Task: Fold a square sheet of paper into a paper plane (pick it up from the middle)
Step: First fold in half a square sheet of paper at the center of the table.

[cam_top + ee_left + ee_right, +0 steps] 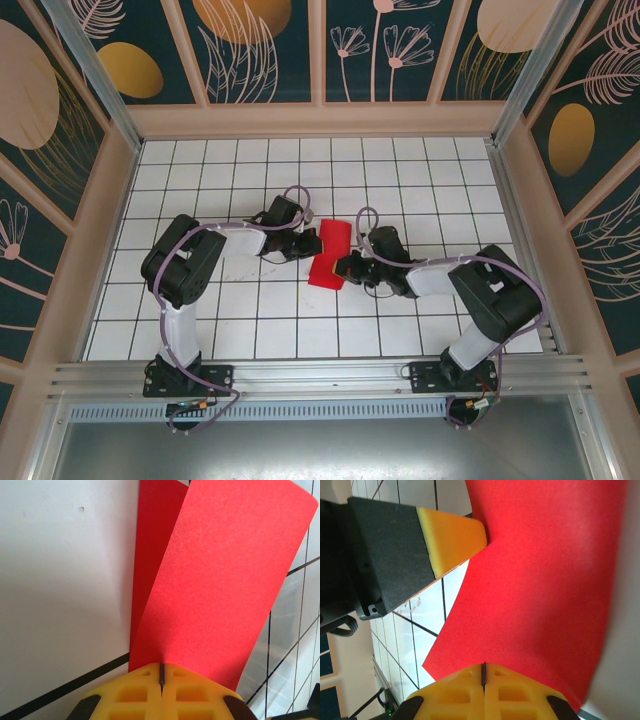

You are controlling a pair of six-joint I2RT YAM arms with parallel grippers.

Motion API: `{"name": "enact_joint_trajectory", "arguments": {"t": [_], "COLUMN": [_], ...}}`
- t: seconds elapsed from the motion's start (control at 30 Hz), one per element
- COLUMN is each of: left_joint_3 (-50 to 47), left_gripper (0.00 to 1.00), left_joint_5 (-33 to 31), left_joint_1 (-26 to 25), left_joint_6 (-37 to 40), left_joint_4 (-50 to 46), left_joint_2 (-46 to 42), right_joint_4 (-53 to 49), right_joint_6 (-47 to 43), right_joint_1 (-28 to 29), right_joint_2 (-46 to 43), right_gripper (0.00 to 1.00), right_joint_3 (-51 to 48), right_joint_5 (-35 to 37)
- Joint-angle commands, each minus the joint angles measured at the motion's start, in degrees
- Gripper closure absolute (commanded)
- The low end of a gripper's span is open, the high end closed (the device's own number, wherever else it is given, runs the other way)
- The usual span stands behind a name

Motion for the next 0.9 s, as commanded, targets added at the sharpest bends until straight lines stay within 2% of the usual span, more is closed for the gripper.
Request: {"name": "enact_joint_trajectory", "arguments": {"t": [0.0,0.23,0.57,0.87], "left_joint_3": [-1.98,-1.85,-1.70,-1.78], "left_gripper": [1.00,1.00,1.00,1.00], "left_joint_5": [-1.73,-1.92,-1.93,-1.88], "left_joint_1": [-0.51,-0.49,-0.53,-0.48], "left_joint_6": [0.84,1.14,0.96,1.00], "left_joint_4": [-3.90,-4.23,-4.29,-4.30], "left_joint_2": [2.52,2.43,2.61,2.57], "right_joint_4": [1.62,4.39,0.18,-2.07], "right_joint_6": [-0.46,0.02,-2.48,-3.46], "right_joint_1": [0.55,0.93,2.77,3.64], "right_joint_2": [0.74,3.67,-3.39,1.22], "right_gripper": [0.98,0.98,0.98,0.98], "right_joint_3": [-1.65,-5.95,-2.25,-3.93], "right_joint_5": [0.02,0.85,0.27,2.32]}}
